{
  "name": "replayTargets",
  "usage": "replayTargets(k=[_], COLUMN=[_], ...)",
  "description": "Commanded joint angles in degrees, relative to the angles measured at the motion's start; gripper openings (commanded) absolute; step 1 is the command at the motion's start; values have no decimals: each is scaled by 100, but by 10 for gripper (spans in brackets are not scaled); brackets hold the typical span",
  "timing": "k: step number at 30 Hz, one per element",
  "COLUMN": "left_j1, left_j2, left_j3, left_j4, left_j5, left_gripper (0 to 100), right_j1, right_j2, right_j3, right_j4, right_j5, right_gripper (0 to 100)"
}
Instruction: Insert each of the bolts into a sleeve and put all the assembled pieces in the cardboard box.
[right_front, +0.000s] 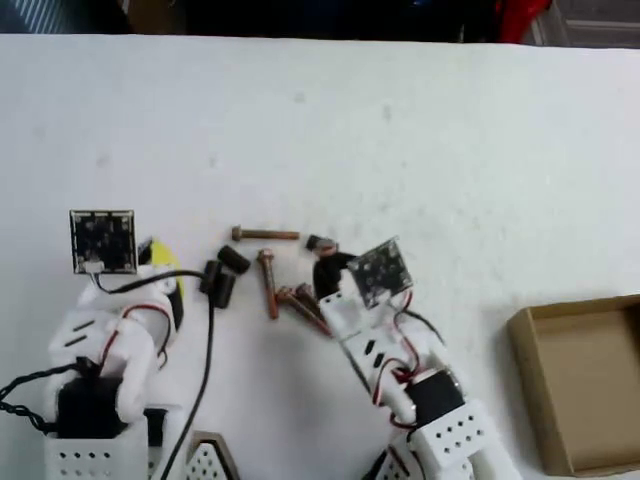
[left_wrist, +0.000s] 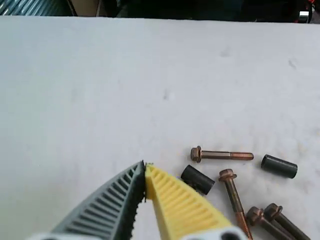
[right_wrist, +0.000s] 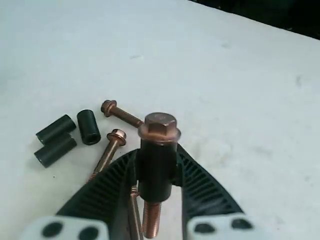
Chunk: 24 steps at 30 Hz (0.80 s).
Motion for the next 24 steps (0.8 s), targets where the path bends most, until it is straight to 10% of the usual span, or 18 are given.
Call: replayTargets(k=[1, 24], left_j1=[-66, -66], left_j2=[-66, -2000], left_j3=[-343, 1169], left_j4=[255, 976], left_j5=[-79, -246], left_gripper=[22, 22], right_j1=[347, 2193], right_j2=[-84, 549], right_j3=[-686, -5011], right_j4=[286, 4462], right_j5=[-53, 703], right_gripper=[17, 17])
